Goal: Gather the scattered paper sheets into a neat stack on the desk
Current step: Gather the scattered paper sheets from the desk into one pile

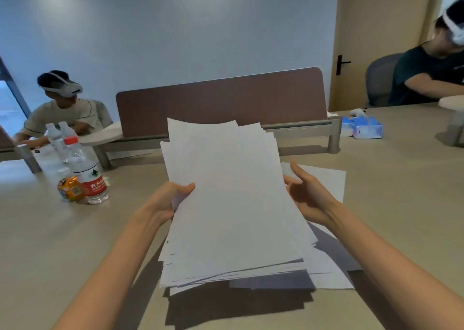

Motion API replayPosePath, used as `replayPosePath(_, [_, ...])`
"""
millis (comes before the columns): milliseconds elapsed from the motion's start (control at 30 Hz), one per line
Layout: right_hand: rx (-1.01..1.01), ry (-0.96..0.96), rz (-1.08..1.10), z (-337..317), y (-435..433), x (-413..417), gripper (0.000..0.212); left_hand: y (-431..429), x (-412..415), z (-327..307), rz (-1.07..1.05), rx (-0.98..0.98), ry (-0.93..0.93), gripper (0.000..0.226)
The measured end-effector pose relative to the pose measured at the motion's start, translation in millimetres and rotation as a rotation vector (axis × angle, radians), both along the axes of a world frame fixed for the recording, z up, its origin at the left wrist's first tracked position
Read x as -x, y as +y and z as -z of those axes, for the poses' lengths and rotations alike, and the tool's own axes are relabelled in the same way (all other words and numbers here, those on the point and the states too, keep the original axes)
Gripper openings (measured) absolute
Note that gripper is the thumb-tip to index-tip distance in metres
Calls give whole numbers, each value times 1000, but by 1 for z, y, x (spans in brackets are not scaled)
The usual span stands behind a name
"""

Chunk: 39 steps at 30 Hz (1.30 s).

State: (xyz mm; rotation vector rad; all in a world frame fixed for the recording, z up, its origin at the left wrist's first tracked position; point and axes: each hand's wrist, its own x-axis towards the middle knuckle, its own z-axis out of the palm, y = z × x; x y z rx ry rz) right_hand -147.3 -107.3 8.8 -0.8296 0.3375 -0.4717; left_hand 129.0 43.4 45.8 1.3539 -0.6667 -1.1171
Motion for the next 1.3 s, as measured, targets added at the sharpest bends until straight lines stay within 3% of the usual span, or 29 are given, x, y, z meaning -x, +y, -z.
replayPosePath(133, [292, 300, 57, 9, -3, 13, 43, -22, 20, 24, 52, -98, 17, 32])
replayPosePath(200, [432, 346, 118, 13, -4, 16, 30, -28, 28, 28, 97, -114, 47, 34])
replayPosePath(400, [448, 340, 408, 25, -20, 22, 30, -42, 47, 41, 144, -193, 306, 35])
replayPosePath(467, [447, 338, 455, 23, -19, 22, 35, -48, 57, 43, 197, -290, 255, 32])
replayPosePath(567, [493, 357, 467, 21, -20, 25, 33, -60, 71, 45, 188, -269, -62, 32])
replayPosePath(633, [614, 552, 575, 23, -26, 31, 13, -69, 76, 46, 142, -191, -115, 31])
replayPosePath(700, [875, 961, 796, 30, -43, 44, 28, -74, 79, 48, 106, -172, -142, 27])
replayPosePath(767, [1006, 1341, 929, 35, -58, 57, 33, -78, 79, 52, 103, -198, -238, 32])
replayPosePath(867, [977, 1611, 814, 37, -79, 66, 64, -86, 76, 57, 92, -262, -312, 31])
replayPosePath(933, [872, 1618, 741, 33, -89, 61, 87, -87, 74, 61, 107, -276, -315, 31])
replayPosePath(1000, [679, 1506, 736, 27, -98, 49, 94, -90, 72, 65, 89, -261, -292, 39])
replayPosePath(1133, [309, 1153, 738, 11, -116, 40, 77, -90, 77, 62, 91, -294, -288, 40])
replayPosePath(1200, [229, 1022, 700, 3, -117, 40, 60, -89, 75, 64, 106, -259, -331, 35])
replayPosePath(1300, [203, 980, 624, -4, -115, 41, 60, -88, 73, 65, 99, -249, -336, 30])
